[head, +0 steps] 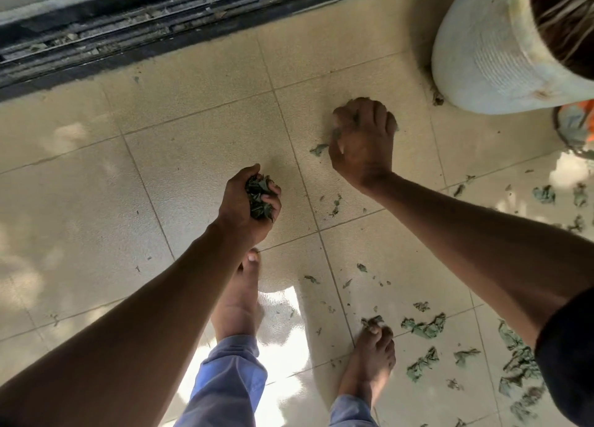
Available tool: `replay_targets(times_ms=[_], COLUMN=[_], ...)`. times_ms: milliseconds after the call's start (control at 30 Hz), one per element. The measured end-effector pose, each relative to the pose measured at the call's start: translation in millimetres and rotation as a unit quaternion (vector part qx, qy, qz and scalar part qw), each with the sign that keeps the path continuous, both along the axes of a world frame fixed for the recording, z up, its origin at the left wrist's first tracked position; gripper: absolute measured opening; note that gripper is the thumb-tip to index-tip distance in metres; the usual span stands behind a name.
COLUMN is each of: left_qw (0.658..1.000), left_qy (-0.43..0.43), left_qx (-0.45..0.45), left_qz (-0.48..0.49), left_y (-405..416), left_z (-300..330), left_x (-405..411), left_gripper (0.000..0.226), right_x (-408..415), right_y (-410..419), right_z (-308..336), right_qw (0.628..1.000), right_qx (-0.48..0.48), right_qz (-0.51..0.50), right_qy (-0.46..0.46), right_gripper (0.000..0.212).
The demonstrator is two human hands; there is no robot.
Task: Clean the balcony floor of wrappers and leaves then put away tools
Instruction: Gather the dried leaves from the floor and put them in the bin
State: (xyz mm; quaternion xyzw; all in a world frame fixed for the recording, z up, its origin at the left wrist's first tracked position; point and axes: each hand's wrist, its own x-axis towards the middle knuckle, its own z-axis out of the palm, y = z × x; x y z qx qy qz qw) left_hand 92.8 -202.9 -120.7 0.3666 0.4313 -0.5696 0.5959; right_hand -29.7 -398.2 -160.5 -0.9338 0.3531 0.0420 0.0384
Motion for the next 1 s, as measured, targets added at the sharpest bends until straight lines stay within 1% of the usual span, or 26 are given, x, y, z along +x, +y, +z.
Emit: replay_targets(times_ms=[67,133,200,267,300,367,500,667,700,733,833,900,967,1000], left_qw=[1.000,1.000,0.999,0.999,0.999,0.999,0.999,1.000,0.999,0.999,0.999,0.999,1.000,1.000], left_qy=[-0.004,-0.008,-0.011,-0.013,-0.014,-0.015,-0.009,0.001,0.002,0.003,0.003,0.008,0.017,0.020], left_qx=[-0.001,-0.005,-0.009,-0.011,-0.011,-0.011,-0.011,-0.011,-0.010,-0.008,-0.001,0.000,-0.001,-0.001], left_qz=[-0.010,-0.019,-0.029,-0.033,-0.033,-0.036,-0.032,-0.029,-0.032,-0.034,-0.037,-0.033,-0.023,-0.020], left_y=[-3.6,-6.6,-8.3,-8.5,-8.0,-6.5,-2.6,1.3,1.8,2.2,3.1,3.9,4.4,4.2], left_z=[1.9,4.1,4.7,3.8,2.9,0.3,-2.5,-3.8,-3.8,-4.2,-4.6,-3.4,1.5,5.2], left_x=[0.5,2.0,5.0,8.8,10.8,13.8,13.9,10.3,9.5,8.3,4.0,0.1,-5.5,-9.4], left_gripper=[0.021,0.021,0.022,0.023,0.023,0.023,0.022,0.023,0.023,0.023,0.022,0.022,0.022,0.022], right_x=[3.9,8.7,12.5,16.2,17.8,18.5,12.7,1.4,-2.1,-6.2,-18.3,-26.5,-32.7,-34.4], right_y=[5.1,5.6,1.6,-4.1,-6.3,-7.9,2.5,18.8,21.5,24.2,30.1,33.1,36.3,38.9], right_z=[4.3,5.6,4.5,2.5,1.9,-0.4,-4.8,-6.8,-7.7,-9.1,-13.7,-18.5,-15.1,-7.2], right_qw=[0.991,0.967,0.949,0.942,0.944,0.959,0.985,0.995,0.994,0.994,0.994,0.995,0.991,0.982], right_qx=[0.057,0.137,0.191,0.218,0.219,0.199,0.134,0.091,0.085,0.083,0.083,0.092,0.128,0.159], right_qz=[-0.118,-0.202,-0.235,-0.239,-0.229,-0.184,-0.083,0.030,0.052,0.067,0.075,0.048,-0.035,-0.092], right_qy=[0.024,0.069,0.092,0.091,0.089,0.086,0.071,0.038,0.033,0.030,0.011,0.001,-0.024,-0.052], right_gripper=[0.087,0.120,0.134,0.136,0.133,0.120,0.086,0.036,0.031,0.031,0.034,0.030,0.026,0.023])
